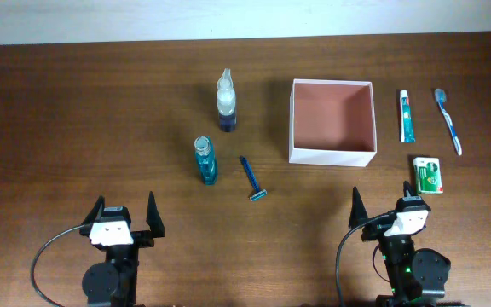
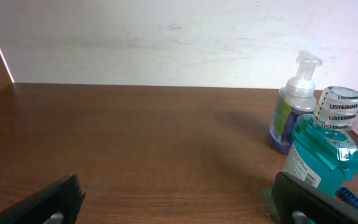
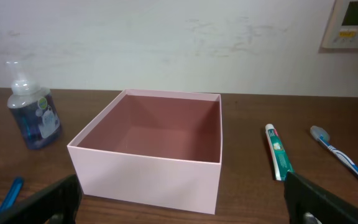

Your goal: Pack container

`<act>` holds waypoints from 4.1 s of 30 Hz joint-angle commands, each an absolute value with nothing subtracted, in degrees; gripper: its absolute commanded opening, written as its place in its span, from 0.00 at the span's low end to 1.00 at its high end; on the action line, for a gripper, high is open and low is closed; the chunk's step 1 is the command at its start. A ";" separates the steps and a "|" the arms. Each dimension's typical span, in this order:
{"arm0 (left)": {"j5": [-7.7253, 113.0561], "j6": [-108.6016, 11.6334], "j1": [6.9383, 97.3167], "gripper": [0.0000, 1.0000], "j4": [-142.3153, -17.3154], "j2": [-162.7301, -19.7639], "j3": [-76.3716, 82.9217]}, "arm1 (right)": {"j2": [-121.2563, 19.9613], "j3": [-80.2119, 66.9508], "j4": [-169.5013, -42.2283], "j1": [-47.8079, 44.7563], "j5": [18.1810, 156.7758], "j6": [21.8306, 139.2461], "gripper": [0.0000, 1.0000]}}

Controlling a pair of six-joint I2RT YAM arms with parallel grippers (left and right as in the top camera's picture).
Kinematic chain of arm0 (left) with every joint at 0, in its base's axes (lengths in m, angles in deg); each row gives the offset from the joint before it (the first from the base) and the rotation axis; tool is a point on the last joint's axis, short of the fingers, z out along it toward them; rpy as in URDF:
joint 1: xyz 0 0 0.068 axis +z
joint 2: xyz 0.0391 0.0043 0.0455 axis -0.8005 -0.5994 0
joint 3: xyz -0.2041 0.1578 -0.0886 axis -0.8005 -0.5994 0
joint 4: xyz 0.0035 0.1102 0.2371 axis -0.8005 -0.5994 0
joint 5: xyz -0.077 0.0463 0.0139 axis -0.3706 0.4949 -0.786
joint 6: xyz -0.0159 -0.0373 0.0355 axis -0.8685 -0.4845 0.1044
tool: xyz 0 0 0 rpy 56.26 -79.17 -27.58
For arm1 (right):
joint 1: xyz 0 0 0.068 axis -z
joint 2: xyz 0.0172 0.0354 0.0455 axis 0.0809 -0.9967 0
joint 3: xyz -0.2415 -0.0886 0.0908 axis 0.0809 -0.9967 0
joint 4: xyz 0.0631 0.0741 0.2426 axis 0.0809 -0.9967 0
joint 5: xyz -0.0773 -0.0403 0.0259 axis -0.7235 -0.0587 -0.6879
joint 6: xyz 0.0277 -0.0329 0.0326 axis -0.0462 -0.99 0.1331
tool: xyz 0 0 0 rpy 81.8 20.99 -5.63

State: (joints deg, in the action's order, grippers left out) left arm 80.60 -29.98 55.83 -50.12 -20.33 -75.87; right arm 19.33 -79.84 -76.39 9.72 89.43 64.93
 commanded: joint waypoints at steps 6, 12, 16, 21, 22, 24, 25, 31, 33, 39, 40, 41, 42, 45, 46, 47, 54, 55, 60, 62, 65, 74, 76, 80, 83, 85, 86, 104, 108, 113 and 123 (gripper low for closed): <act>80.95 -29.11 55.85 0.99 -50.34 -19.90 -76.09 | 19.87 -80.19 -76.74 9.15 88.69 64.98 0.99; 80.95 -29.13 55.85 0.99 -50.34 -19.90 -76.09 | 19.87 -80.19 -76.74 9.15 88.69 64.98 0.99; 80.95 -29.11 55.85 0.99 -50.34 -19.90 -76.09 | 19.87 -80.19 -76.74 9.15 88.69 64.98 0.99; 80.95 -29.11 55.85 0.99 -50.34 -19.90 -76.09 | 19.87 -80.19 -76.74 9.15 88.69 64.98 0.99; 80.95 -29.13 55.85 0.99 -50.34 -19.90 -76.09 | 19.87 -80.19 -76.74 9.15 88.69 64.98 0.99; 80.95 -29.13 55.85 0.99 -50.34 -19.90 -76.09 | 19.87 -80.19 -76.74 9.15 88.69 64.98 0.99; 80.95 -29.13 55.85 0.99 -50.34 -19.90 -76.09 | 19.87 -80.19 -76.74 9.15 88.69 64.98 0.99; 80.95 -29.13 55.85 0.99 -50.34 -19.90 -76.09 | 19.87 -80.19 -76.74 9.15 88.69 64.98 0.99; 80.95 -29.11 55.85 0.99 -50.34 -19.90 -76.09 | 19.87 -80.19 -76.74 9.15 88.69 64.98 0.99; 80.95 -29.13 55.85 1.00 -50.34 -19.90 -76.09 | 19.87 -80.19 -76.74 9.15 88.69 64.98 0.99; 80.95 -29.13 55.85 0.99 -50.34 -19.90 -76.09 | 19.87 -80.19 -76.74 9.15 88.69 64.95 0.99; 80.95 -29.13 55.85 0.99 -50.34 -19.90 -76.09 | 19.87 -80.19 -76.74 9.15 88.69 64.98 0.99; 80.95 -29.13 55.85 0.99 -50.34 -19.90 -76.09 | 19.87 -80.19 -76.74 9.15 88.69 64.98 0.99; 80.93 -29.13 55.85 0.99 -50.34 -19.90 -76.09 | 19.87 -80.19 -76.74 9.15 88.69 64.98 0.99; 80.95 -29.13 55.85 0.99 -50.34 -19.90 -76.09 | 19.87 -80.19 -76.74 9.15 88.69 64.98 0.99; 80.95 -29.13 55.85 0.99 -50.34 -19.90 -76.09 | 19.87 -80.19 -76.74 9.15 88.69 64.98 0.98; 78.72 -29.17 55.85 0.99 -49.03 -19.90 -76.07 | 19.87 -80.19 -76.74 9.15 88.69 64.98 0.99; 77.43 -29.59 55.85 0.99 -48.59 -19.90 -76.07 | 19.87 -80.19 -76.74 9.15 88.69 64.98 0.99; 75.11 -33.46 55.83 0.99 -47.59 -19.90 -76.07 | 19.87 -80.19 -76.74 9.15 88.69 64.98 0.99; 75.13 -33.41 55.85 0.99 -47.87 -19.90 -76.07 | 19.87 -80.19 -76.74 9.15 88.69 64.98 0.99; 75.07 -33.46 55.85 0.99 -49.60 -19.90 -76.07 | 19.87 -80.19 -76.74 9.15 88.69 64.98 0.99; 70.39 -33.39 55.85 0.99 -39.85 -20.40 -71.13 | 19.87 -80.19 -76.74 9.15 88.69 64.98 0.99; 70.13 -32.80 55.85 0.99 -43.39 -22.12 -66.21 | 19.87 -80.19 -76.74 9.15 88.69 64.98 0.99; 64.40 -28.32 55.85 0.99 -54.73 -33.82 -48.70 | 19.87 -80.19 -76.74 9.15 88.69 64.98 0.99; 56.80 -24.41 55.85 0.99 -62.58 -51.00 -30.93 | 19.87 -80.19 -76.74 9.15 88.69 64.98 0.99; 53.17 -22.64 55.79 0.99 -69.16 -61.71 -20.26 | 19.87 -80.19 -76.74 9.15 88.69 64.98 0.99; 50.41 -21.55 55.31 0.99 -75.91 -71.70 -9.95 | 19.87 -80.19 -76.74 9.15 88.69 64.95 0.98; 64.80 -21.48 42.65 0.99 -107.80 -115.89 39.21 | 19.87 -80.19 -76.74 9.15 88.69 64.98 0.99; 66.15 -21.63 40.90 0.99 -107.91 -116.79 38.81 | 19.87 -80.19 -76.74 9.15 88.69 64.98 0.99; 78.39 -39.07 40.03 0.99 -114.73 -120.81 38.81 | 19.87 -80.19 -76.74 9.15 88.69 64.98 0.99; 77.25 -49.13 37.60 0.99 -121.31 -129.03 38.81 | 19.87 -80.19 -76.74 9.15 88.69 64.98 0.99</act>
